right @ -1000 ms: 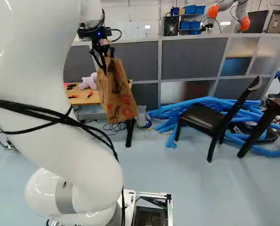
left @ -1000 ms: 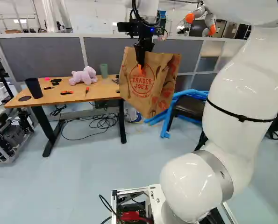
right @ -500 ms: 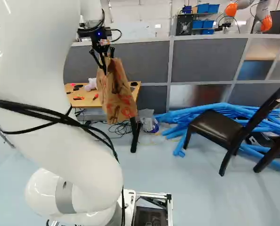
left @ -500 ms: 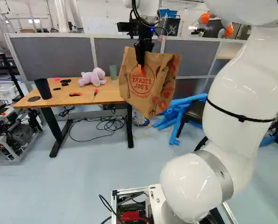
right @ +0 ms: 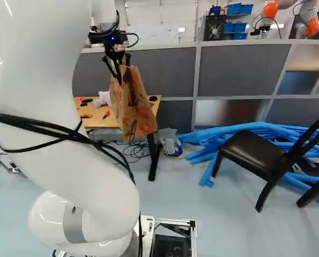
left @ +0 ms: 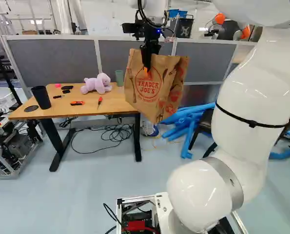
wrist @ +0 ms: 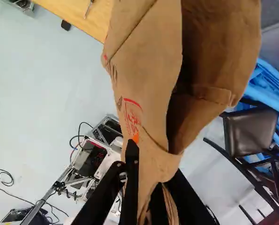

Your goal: Pick up the bag on the ground and place it on the table

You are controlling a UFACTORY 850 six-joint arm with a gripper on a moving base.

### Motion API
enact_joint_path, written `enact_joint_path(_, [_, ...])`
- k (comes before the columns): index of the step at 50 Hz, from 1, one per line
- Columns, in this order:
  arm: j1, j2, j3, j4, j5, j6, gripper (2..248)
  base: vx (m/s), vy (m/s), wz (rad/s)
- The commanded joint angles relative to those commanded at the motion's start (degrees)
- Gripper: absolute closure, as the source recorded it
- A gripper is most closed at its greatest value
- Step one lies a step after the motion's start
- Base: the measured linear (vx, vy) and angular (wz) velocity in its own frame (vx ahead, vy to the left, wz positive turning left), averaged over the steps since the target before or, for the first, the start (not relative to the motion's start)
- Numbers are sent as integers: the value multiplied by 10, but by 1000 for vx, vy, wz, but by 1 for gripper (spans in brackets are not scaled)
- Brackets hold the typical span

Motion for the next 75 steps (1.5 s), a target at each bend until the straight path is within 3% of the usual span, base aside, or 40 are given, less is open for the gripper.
enact_joint_path(75, [0, 0, 0, 0, 0, 0, 229, 129, 33, -15])
